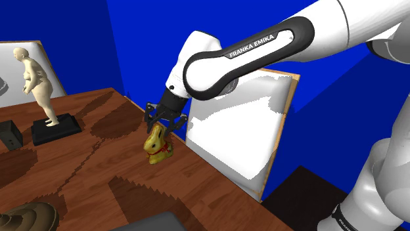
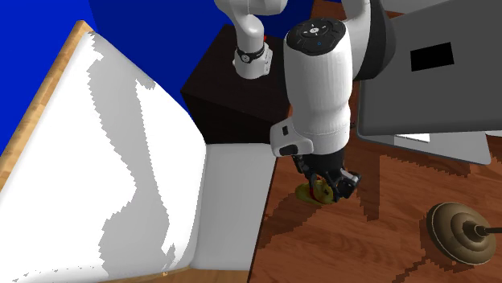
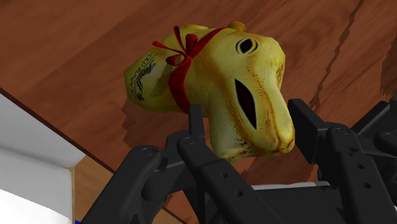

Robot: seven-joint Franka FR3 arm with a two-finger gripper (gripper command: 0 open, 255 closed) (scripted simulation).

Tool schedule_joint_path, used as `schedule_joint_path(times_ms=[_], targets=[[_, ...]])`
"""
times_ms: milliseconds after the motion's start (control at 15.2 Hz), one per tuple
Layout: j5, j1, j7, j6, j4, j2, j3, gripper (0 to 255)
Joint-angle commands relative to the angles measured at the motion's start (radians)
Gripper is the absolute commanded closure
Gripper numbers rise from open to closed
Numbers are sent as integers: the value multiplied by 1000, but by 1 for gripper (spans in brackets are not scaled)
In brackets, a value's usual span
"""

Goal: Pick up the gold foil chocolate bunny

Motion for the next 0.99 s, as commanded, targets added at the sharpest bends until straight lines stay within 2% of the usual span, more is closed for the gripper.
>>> schedule_joint_path(times_ms=[0,924], targets=[[0,0,0,0,0,0,0,255],[-15,-6,36,-161,105,-60,-6,255]])
